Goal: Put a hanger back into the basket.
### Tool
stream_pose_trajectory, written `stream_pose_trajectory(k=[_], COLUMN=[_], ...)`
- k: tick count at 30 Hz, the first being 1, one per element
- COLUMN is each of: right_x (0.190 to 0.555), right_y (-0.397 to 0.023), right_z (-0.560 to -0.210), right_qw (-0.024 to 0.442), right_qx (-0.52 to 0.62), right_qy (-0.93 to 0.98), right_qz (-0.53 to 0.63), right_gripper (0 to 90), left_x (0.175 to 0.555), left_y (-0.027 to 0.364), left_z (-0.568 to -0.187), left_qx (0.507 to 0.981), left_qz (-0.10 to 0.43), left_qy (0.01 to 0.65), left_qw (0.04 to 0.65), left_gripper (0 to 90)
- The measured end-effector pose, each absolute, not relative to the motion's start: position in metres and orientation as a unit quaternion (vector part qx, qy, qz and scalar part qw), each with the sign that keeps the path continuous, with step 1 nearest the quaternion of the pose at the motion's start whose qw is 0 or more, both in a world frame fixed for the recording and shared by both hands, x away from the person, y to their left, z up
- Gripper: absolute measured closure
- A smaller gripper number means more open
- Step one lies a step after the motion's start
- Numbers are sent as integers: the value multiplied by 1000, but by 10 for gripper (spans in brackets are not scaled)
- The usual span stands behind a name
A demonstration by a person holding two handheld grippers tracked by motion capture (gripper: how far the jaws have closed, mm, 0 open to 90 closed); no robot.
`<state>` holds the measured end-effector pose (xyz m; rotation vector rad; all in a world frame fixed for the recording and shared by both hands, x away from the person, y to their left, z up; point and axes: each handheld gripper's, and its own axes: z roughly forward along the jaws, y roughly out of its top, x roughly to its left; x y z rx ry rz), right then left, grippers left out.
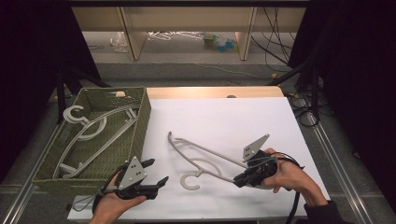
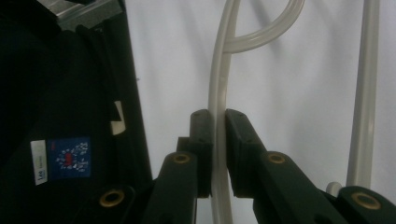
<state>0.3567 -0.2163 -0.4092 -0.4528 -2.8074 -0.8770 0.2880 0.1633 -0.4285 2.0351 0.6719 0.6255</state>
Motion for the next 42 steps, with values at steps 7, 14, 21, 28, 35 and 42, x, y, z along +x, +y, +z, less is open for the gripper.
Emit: stream_pose_trajectory(k=[7, 14, 21, 28, 35, 42], right_x=[351, 346, 342, 341, 340, 341], right_y=[-222, -221, -218, -216, -214, -213], right_z=[-409, -407, -406, -406, -406, -406], right_qw=[92, 96, 97, 99, 99, 99], right_qx=[-149, -137, -129, -122, -113, -111], right_qy=[-937, -937, -938, -939, -940, -940], right_qz=[-303, -307, -307, -307, -307, -308], right_gripper=[824, 824, 823, 823, 822, 822], left_x=[298, 308, 320, 325, 333, 333], left_y=[139, 124, 112, 103, 100, 98], left_z=[-436, -441, -447, -451, -455, -457], left_qx=[852, 868, 874, 887, 894, 898], left_qz=[238, 242, 236, 234, 224, 217], left_qy=[223, 174, 144, 108, 82, 50], left_qw=[409, 398, 399, 384, 379, 379], left_gripper=[330, 324, 347, 398, 461, 582])
